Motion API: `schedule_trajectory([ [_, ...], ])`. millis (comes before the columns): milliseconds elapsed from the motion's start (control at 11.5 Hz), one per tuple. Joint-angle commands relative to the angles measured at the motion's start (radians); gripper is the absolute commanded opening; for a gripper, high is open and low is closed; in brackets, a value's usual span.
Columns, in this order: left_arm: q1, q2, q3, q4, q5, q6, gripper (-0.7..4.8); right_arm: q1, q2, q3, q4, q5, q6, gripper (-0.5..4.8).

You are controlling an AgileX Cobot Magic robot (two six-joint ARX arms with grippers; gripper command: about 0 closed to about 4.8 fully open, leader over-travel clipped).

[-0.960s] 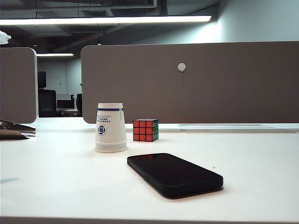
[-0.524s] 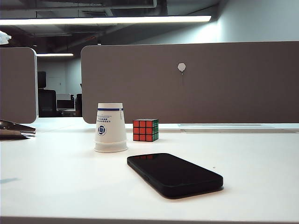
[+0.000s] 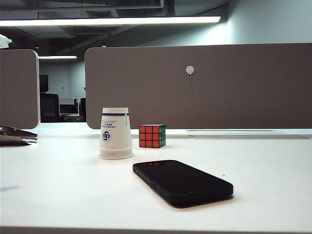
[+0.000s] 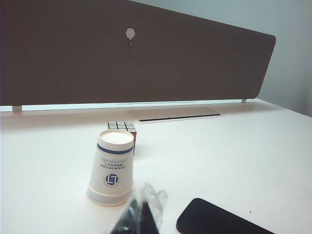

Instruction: Carefully pick up the cup on the right and stack it on top of the cup on the left.

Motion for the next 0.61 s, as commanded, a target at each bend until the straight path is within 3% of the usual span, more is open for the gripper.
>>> schedule_trajectory([
  [87, 0.000, 0.000, 0.002, 0.000, 0.003, 0.000, -0.05, -0.001, -0.001, -0.001, -0.052, -0.003, 0.002, -0.01],
  [611, 0.000, 0.000, 0.002, 0.000, 0.003, 0.000, -0.05, -0.001, -0.001, -0.045, -0.056, -0.003, 0.001, -0.01],
])
